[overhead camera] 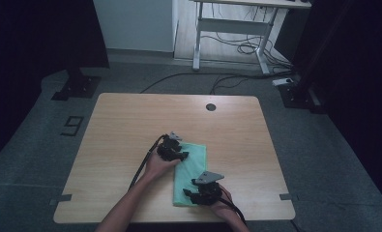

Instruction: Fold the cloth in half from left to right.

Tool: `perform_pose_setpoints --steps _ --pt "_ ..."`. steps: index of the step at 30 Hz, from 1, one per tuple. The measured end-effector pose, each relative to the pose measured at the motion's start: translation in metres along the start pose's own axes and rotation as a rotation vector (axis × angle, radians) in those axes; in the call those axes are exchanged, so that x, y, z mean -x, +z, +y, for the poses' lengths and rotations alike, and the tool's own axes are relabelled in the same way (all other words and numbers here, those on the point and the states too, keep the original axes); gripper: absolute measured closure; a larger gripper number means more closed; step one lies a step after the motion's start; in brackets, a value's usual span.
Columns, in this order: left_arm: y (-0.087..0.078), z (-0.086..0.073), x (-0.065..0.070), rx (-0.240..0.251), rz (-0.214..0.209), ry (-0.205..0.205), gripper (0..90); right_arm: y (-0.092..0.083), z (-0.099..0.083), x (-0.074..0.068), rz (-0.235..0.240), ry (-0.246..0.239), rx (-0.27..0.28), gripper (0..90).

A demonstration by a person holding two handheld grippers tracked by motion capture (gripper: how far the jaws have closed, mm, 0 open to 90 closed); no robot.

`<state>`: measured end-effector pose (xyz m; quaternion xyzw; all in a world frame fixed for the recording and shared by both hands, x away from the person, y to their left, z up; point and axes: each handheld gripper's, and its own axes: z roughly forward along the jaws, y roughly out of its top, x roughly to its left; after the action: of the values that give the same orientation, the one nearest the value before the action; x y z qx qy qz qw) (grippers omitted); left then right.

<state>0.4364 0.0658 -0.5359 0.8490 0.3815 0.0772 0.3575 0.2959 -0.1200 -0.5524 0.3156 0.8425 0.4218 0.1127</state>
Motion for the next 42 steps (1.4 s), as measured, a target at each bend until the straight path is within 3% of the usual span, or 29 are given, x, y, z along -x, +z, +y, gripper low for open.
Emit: perform_pose_setpoints --steps 3,4,7,8,9,11,13,18,24,32,42 --pt "-0.009 0.002 -0.001 0.032 0.013 0.005 50.5 0.000 0.000 0.000 -0.001 0.005 0.002 47.5" --pt "-0.016 0.004 -0.005 0.059 0.018 -0.008 50.5 0.000 0.000 0.000 -0.003 0.004 0.002 47.4" --pt "-0.027 0.007 -0.013 0.071 0.037 -0.022 49.0 0.000 0.000 -0.001 -0.007 -0.001 0.002 47.3" --pt "-0.033 0.007 -0.020 0.082 0.044 -0.044 47.5 0.000 0.000 0.000 -0.005 0.001 0.002 47.3" --pt "-0.033 0.007 -0.020 0.082 0.044 -0.044 47.2 0.000 0.000 0.000 -0.005 0.001 0.002 47.3" --pt "-0.037 0.006 -0.033 0.079 0.045 -0.088 45.0 0.000 0.000 0.000 -0.002 0.001 0.002 47.3" --pt "-0.036 0.004 -0.038 0.073 0.049 -0.108 44.4 0.000 0.000 0.000 0.001 0.003 0.002 47.3" --pt "-0.027 -0.002 -0.050 0.037 0.062 -0.139 44.1 0.000 0.000 0.001 0.005 0.005 0.003 47.3" --pt "-0.019 -0.001 -0.049 0.038 0.046 -0.137 43.7 -0.001 -0.001 0.001 0.005 0.004 0.003 47.3" --pt "-0.009 0.011 -0.037 0.054 0.011 -0.116 42.2 -0.001 -0.001 0.001 0.008 0.007 0.004 47.3" --pt "0.003 0.010 -0.039 0.013 0.049 -0.117 45.4 -0.001 -0.001 0.001 0.007 0.007 0.004 47.3"
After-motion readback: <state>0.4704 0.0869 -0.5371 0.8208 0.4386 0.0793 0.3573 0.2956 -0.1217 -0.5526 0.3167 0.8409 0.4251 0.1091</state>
